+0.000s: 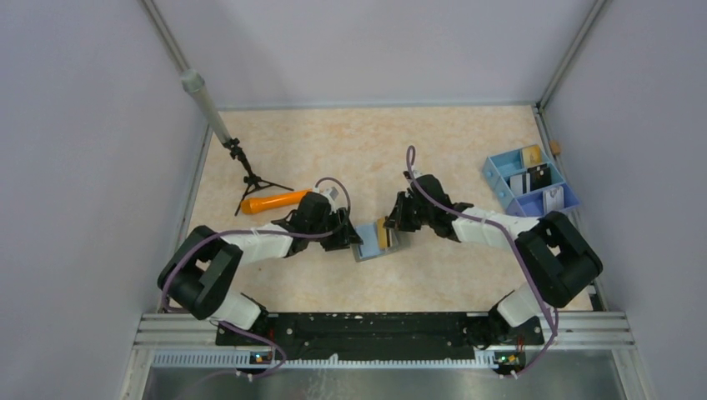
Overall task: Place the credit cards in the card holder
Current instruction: Insert the credit card into the card holder.
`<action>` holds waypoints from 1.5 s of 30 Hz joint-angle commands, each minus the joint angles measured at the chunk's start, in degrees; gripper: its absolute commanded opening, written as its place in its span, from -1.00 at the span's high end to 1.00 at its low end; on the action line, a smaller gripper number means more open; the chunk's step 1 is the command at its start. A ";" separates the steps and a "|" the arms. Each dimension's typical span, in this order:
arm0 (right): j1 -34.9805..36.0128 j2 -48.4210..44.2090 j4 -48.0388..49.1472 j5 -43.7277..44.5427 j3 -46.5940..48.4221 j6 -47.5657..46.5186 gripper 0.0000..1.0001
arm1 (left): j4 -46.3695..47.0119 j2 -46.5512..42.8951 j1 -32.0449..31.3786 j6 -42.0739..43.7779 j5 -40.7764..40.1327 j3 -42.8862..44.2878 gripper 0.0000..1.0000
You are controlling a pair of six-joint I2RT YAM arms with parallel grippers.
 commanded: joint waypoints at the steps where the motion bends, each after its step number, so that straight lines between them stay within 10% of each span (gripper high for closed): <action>1: 0.60 0.87 3.45 0.91 -0.67 1.09 1.00 | 1.71 1.64 0.05 1.74 -1.08 1.77 -0.03; 45: 0.75 15.29 -4.71 -2.27 2.40 -0.52 1.00 | 2.03 6.30 -0.19 3.02 -2.46 1.75 0.42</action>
